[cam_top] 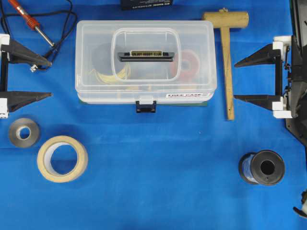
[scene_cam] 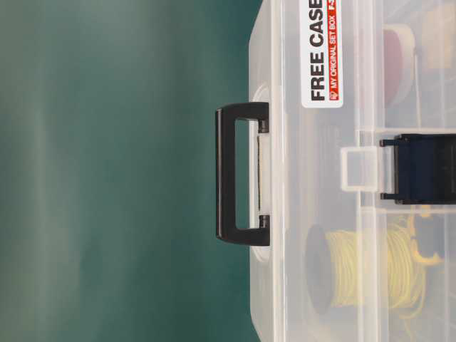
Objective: Open the tool box with both arms.
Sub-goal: 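Move both grippers inward to the left and right ends of the box lid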
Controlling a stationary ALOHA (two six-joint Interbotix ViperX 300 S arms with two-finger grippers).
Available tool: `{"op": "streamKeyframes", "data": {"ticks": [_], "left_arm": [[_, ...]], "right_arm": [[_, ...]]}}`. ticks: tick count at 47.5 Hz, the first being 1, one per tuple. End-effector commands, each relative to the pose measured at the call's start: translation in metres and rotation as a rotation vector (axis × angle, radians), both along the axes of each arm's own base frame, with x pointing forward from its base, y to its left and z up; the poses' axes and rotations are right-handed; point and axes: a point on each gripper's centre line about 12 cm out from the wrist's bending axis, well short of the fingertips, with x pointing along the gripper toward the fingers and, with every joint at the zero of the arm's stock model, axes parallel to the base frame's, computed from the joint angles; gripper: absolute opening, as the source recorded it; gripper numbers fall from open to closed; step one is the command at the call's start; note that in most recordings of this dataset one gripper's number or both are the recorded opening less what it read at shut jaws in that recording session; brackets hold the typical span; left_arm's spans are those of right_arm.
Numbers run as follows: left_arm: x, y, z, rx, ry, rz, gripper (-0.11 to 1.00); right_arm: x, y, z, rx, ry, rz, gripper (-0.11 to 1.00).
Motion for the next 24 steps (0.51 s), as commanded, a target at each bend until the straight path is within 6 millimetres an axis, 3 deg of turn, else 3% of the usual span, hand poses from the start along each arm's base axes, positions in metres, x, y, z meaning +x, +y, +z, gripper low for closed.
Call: {"op": "streamKeyframes", "data": {"ticks": [1, 15, 24], "left_arm": [[0.001, 0.004, -0.001, -0.002, 0.008, 0.022, 0.89], [0.012, 0.027, -0.041, -0.019, 0.124, 0.128, 0.89], [0.023, 0.038, -0.060, -0.030, 0.196, 0.164, 0.89]], "right_arm": [[0.003, -0.005, -0.003, 0.010, 0.031, -0.027, 0.83], [0.014, -0.034, -0.042, 0.033, 0.192, -0.146, 0.83], [0.021, -0.044, -0.054, 0.033, 0.236, -0.174, 0.83]]}}
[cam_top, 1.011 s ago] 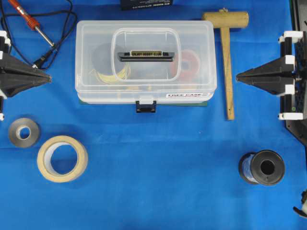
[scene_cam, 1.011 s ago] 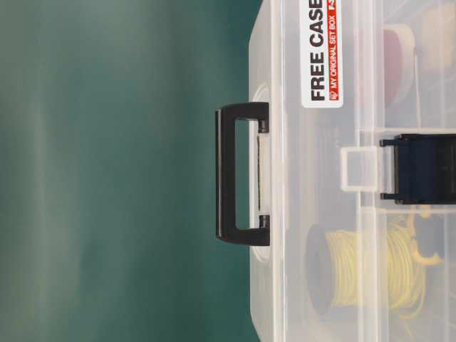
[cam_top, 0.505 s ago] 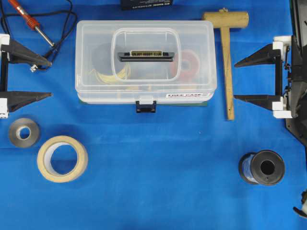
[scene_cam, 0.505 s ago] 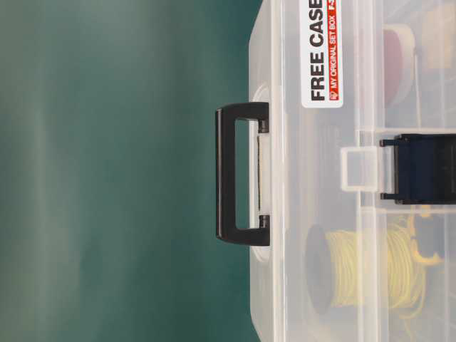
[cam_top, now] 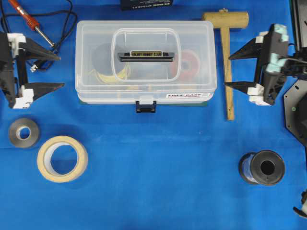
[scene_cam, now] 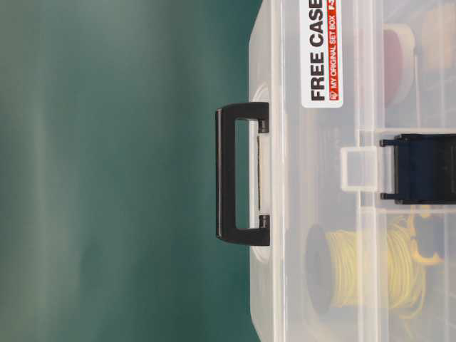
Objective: Open the tool box with both arms.
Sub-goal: 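Move both grippers inward to the left and right ends of the box lid, then grip the lid edges with both grippers and lift the lid upward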
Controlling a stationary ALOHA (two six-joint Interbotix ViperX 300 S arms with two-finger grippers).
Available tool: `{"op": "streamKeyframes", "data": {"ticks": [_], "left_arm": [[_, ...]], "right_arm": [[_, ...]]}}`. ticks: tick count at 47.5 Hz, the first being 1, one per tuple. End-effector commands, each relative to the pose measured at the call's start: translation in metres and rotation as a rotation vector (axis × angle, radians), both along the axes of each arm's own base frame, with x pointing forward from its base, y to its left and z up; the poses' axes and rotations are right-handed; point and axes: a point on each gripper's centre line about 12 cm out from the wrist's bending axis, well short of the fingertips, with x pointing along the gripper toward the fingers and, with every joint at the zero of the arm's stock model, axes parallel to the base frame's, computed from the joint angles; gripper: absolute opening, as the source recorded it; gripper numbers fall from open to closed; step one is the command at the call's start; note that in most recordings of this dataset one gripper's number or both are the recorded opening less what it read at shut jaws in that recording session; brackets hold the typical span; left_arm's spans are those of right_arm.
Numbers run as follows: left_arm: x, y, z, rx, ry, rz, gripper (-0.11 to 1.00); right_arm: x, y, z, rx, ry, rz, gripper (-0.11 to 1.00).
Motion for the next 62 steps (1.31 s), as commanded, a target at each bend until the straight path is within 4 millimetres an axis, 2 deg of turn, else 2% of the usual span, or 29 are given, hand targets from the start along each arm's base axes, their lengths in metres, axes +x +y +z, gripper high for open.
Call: {"op": "streamKeyframes", "data": {"ticks": [1, 13, 21, 32, 47, 62], "left_arm": [[0.009, 0.006, 0.002, 0.001, -0.009, 0.017, 0.89], [0.020, 0.013, 0.001, 0.006, -0.019, 0.034, 0.89], [0.025, 0.027, 0.000, 0.012, -0.033, 0.086, 0.89], [0.036, 0.032, 0.001, 0.010, -0.027, 0.091, 0.89], [0.038, 0.036, 0.001, 0.009, -0.026, 0.105, 0.89], [0.039, 0.036, 0.017, 0.015, -0.074, 0.109, 0.88]], "right_arm": [[0.008, -0.004, 0.005, -0.014, -0.023, -0.002, 0.83], [0.012, -0.005, 0.007, -0.025, -0.058, -0.003, 0.83], [0.019, -0.008, 0.009, -0.045, -0.091, 0.002, 0.83], [0.029, -0.011, 0.008, -0.058, -0.112, 0.004, 0.83], [0.032, -0.011, 0.008, -0.059, -0.115, 0.003, 0.83], [0.030, -0.011, 0.023, -0.071, -0.165, 0.001, 0.83]]}}
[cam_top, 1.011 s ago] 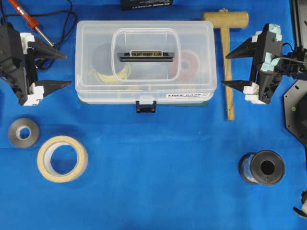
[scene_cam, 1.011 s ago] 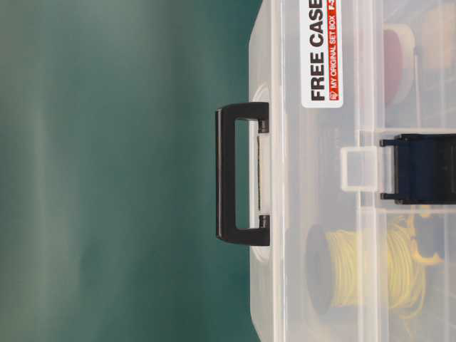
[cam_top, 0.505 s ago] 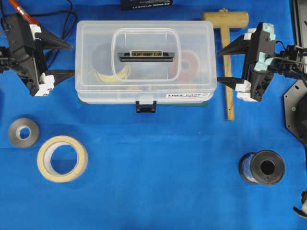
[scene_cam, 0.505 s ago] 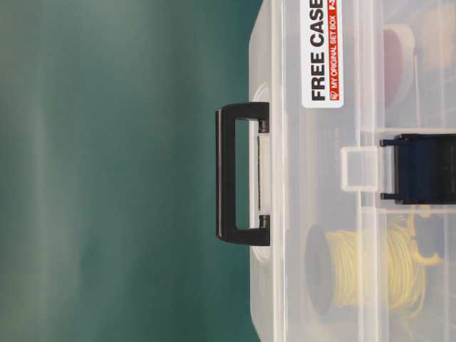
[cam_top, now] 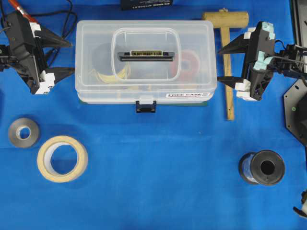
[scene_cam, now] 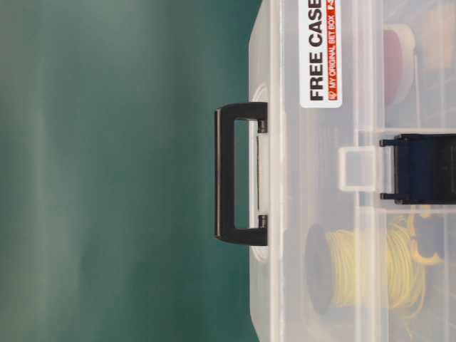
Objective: Open the tool box with both arms.
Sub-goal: 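Grip the lid edges with both grippers and lift the lid upward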
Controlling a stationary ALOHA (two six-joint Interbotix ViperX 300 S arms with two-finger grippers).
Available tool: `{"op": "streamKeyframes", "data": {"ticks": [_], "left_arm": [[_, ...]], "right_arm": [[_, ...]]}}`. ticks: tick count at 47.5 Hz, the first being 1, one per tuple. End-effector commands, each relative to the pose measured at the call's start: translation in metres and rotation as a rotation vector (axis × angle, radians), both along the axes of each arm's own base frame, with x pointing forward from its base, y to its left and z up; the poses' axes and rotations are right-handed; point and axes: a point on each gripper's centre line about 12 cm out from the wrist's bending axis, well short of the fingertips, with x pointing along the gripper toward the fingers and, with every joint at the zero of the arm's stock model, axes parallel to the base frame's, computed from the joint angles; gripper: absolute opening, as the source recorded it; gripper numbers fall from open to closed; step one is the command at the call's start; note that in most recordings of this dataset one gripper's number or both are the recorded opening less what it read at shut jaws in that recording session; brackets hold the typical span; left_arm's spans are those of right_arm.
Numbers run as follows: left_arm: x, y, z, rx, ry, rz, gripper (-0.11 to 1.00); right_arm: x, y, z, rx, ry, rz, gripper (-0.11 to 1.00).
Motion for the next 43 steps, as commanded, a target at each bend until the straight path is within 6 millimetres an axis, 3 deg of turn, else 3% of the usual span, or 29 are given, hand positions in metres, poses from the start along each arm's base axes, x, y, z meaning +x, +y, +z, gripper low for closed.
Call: {"op": "streamKeyframes", "data": {"ticks": [1, 20, 43], "left_arm": [[0.012, 0.003, 0.026, 0.019, -0.086, 0.002, 0.88], [0.005, 0.000, 0.060, 0.050, -0.161, -0.005, 0.88], [0.009, 0.008, 0.061, 0.051, -0.161, 0.021, 0.88]], "right_arm": [[0.008, -0.002, 0.024, -0.021, -0.087, -0.001, 0.83], [-0.003, 0.002, 0.048, -0.049, -0.169, 0.002, 0.83], [-0.002, 0.000, 0.055, -0.056, -0.193, -0.003, 0.83]]}}
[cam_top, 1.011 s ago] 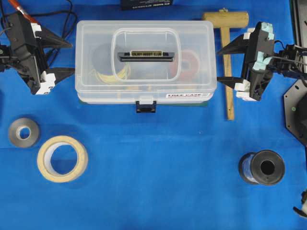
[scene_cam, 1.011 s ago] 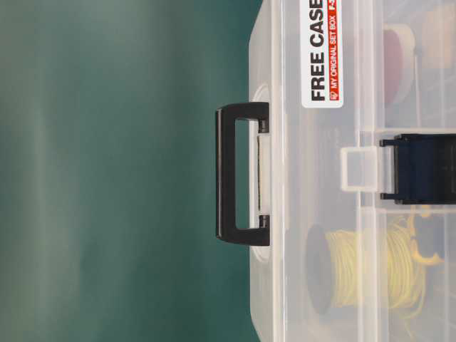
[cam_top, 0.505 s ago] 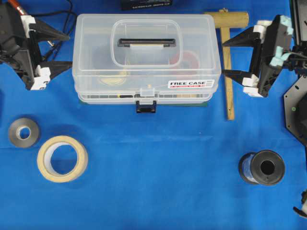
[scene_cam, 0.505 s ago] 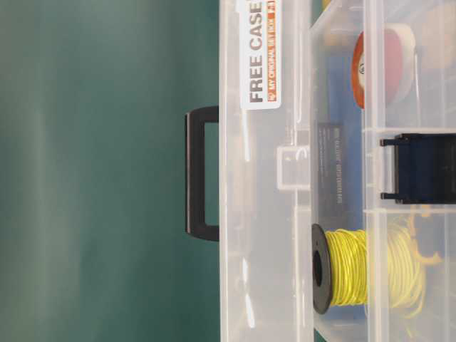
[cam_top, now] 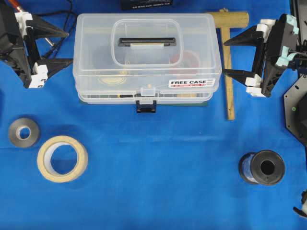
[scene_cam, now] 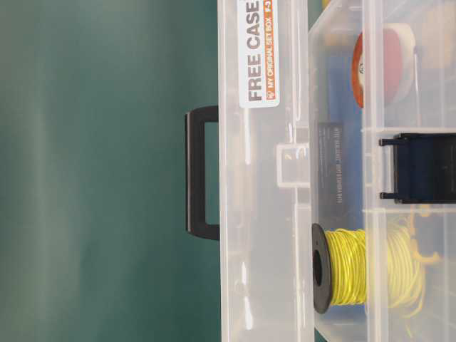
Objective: Open the tool box with both arms.
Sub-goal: 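Grip the lid edges with both grippers and lift the lid upward, then swing the lid back away from the table with both grippers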
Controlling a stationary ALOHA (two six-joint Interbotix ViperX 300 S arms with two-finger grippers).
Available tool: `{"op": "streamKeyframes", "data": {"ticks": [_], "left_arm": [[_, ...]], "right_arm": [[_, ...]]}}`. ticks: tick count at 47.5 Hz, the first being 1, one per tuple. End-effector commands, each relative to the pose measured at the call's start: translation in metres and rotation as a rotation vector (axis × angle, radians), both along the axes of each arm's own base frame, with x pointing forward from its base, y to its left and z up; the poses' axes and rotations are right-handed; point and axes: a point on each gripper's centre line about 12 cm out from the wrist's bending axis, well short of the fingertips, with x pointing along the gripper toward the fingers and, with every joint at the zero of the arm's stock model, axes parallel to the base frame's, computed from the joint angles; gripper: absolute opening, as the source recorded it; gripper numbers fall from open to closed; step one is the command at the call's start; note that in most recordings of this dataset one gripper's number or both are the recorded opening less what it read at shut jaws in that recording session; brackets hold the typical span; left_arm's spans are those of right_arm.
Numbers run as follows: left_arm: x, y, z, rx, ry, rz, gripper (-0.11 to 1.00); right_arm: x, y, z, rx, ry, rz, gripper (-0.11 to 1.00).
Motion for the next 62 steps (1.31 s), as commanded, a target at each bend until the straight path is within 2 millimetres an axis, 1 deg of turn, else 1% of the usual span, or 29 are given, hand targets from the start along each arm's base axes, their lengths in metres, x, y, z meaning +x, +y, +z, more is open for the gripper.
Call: {"op": "streamKeyframes", "data": {"ticks": [1, 15, 25, 33, 49, 62], "left_arm": [[0.012, 0.007, 0.024, 0.022, -0.077, 0.011, 0.88], [0.016, 0.015, 0.040, 0.042, -0.122, 0.036, 0.88], [0.017, 0.020, 0.046, 0.049, -0.137, 0.050, 0.88], [0.020, 0.022, 0.056, 0.057, -0.162, 0.053, 0.88], [0.024, 0.030, 0.076, 0.069, -0.207, 0.079, 0.88], [0.021, 0.042, 0.084, 0.072, -0.211, 0.122, 0.88]], "right_arm": [[0.009, -0.003, 0.024, -0.014, -0.074, -0.004, 0.83], [0.010, -0.011, 0.031, -0.023, -0.101, -0.037, 0.83], [0.011, -0.016, 0.039, -0.030, -0.121, -0.051, 0.83], [0.012, -0.020, 0.045, -0.029, -0.138, -0.069, 0.83], [0.007, -0.029, 0.060, -0.042, -0.186, -0.114, 0.83], [0.004, -0.038, 0.065, -0.054, -0.206, -0.152, 0.83]]}}
